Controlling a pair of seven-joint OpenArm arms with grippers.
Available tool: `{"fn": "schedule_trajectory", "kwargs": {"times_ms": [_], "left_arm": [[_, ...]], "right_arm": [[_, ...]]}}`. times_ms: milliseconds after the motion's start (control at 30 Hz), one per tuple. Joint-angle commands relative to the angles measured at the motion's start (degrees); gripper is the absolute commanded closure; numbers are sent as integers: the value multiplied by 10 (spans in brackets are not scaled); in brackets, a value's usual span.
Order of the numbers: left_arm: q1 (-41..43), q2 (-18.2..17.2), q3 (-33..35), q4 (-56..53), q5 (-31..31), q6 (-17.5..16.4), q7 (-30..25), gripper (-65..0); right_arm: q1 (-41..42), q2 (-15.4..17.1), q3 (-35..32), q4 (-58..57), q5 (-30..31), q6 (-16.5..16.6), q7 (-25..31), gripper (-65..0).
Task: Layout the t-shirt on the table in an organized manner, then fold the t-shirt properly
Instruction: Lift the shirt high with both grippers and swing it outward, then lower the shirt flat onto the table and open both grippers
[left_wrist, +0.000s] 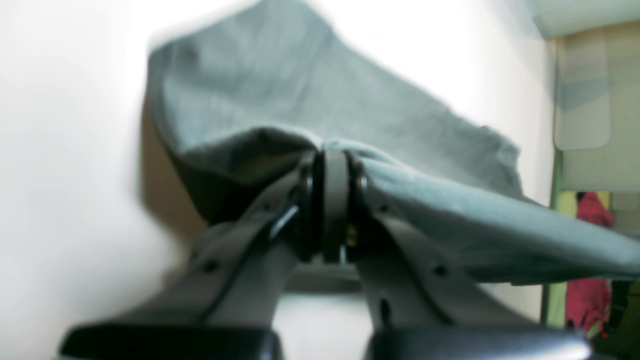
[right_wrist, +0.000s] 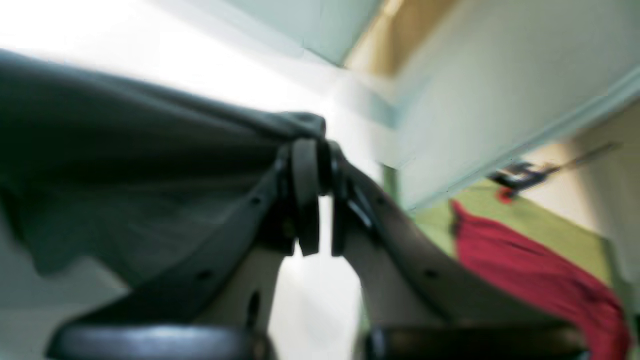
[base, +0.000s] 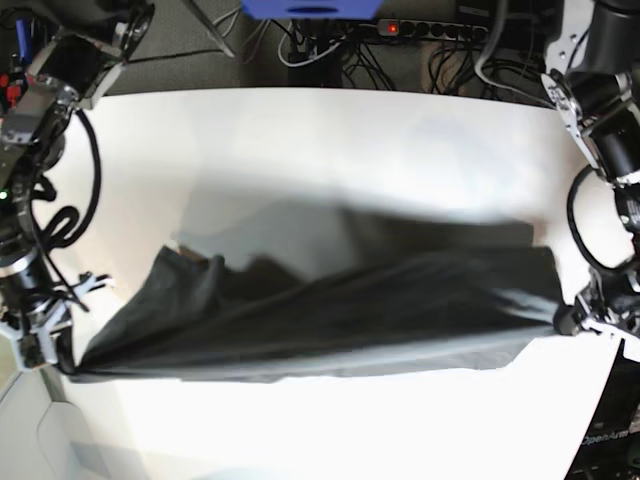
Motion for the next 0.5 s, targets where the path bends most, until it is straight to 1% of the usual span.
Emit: {"fn": "schedule_trajectory", "kwargs": {"times_ms": [0,100,167,267,333,400,467], "left_arm": [[-25,-9,-2,13,-7,0,-13,-4],[-59,19,0,11,-4,0,-28,-4],[-74,35,-1,13,-6,3,-52,-4],[-115,64,0,11,-2,5,-73,-4],[-146,87,2,10,0,5,-80,-4],[-174,103,24,11,-4,5,-85,-4],[-197,111,47,13,-6,5,-89,-4]], "right_arm": [[28,10,2,6,0,-7,17,0],[70,12,0,-9,-2,-7,17,0],[104,13,0,-32,-3,-7,17,0],[164,25,0,-84,-29,-7,18,0],[223,28,-1,-131,-41,-7,20,0],[271,43,-1,-157,-56,-7,20,0],[308,56,-1,-169,-61,-7,19,0]]}}
